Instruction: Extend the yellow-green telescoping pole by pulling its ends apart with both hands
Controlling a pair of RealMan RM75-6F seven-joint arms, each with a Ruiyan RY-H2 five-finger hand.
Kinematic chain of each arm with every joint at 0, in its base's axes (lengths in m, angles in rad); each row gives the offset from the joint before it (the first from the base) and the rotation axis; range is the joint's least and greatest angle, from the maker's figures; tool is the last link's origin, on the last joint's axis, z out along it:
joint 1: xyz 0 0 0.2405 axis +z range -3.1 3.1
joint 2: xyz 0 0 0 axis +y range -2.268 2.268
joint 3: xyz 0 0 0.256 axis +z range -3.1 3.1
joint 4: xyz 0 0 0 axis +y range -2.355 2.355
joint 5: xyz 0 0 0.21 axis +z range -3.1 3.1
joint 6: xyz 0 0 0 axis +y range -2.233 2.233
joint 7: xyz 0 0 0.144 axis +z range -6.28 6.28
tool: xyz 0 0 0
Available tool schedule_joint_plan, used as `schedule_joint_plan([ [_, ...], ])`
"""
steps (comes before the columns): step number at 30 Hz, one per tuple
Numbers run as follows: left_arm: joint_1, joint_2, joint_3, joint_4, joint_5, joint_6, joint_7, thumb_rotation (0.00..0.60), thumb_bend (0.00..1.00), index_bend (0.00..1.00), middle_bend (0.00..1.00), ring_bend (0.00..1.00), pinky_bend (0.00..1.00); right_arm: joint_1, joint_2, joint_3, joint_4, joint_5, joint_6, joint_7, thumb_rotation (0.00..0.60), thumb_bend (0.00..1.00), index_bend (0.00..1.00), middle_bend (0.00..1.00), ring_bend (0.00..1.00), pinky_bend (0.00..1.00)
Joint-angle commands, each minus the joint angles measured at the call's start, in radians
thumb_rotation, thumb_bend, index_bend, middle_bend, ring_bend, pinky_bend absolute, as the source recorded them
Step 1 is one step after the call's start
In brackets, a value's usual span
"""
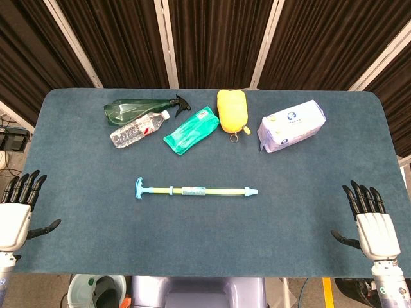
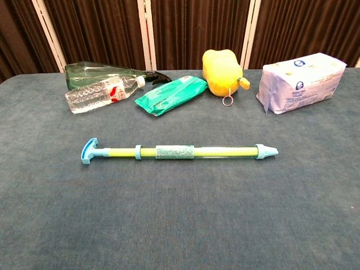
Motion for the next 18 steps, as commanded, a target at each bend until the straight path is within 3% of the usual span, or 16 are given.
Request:
schedule_joint_plan([
  [1, 0.000, -0.001, 0.000, 0.000, -0.003, -0.002, 0.002, 0.590, 0.03, 0.00, 0.00, 0.00, 0.00, 0.001, 0.002, -0.001, -0.002, 0.003, -0.005, 0.000, 0.600, 0.00, 0.00, 0.00, 0.00, 0.00],
  [9, -0.007, -0.005, -0.005, -0.006, 0.007, 0.001, 0.008, 0.593, 0.03, 0.00, 0.00, 0.00, 0.00, 0.006, -0.005, -0.014, 0.000, -0.004, -0.026, -0.018, 0.600, 0.00, 0.03, 0.00, 0.00, 0.00],
  [13, -0.010, -0.006, -0.005, -0.010, 0.019, 0.006, 0.011, 0.595, 0.03, 0.00, 0.00, 0.00, 0.00, 0.021, -0.027, -0.027, -0.007, -0.057, -0.025, -0.053, 0.600, 0.00, 0.22, 0.00, 0.00, 0.00],
  [18, -0.011, -0.004, -0.006, -0.010, 0.015, 0.002, 0.004, 0.593, 0.03, 0.00, 0.00, 0.00, 0.00, 0.068, -0.084, -0.049, -0.012, -0.135, -0.079, -0.157, 0.600, 0.06, 0.37, 0.00, 0.00, 0.00],
])
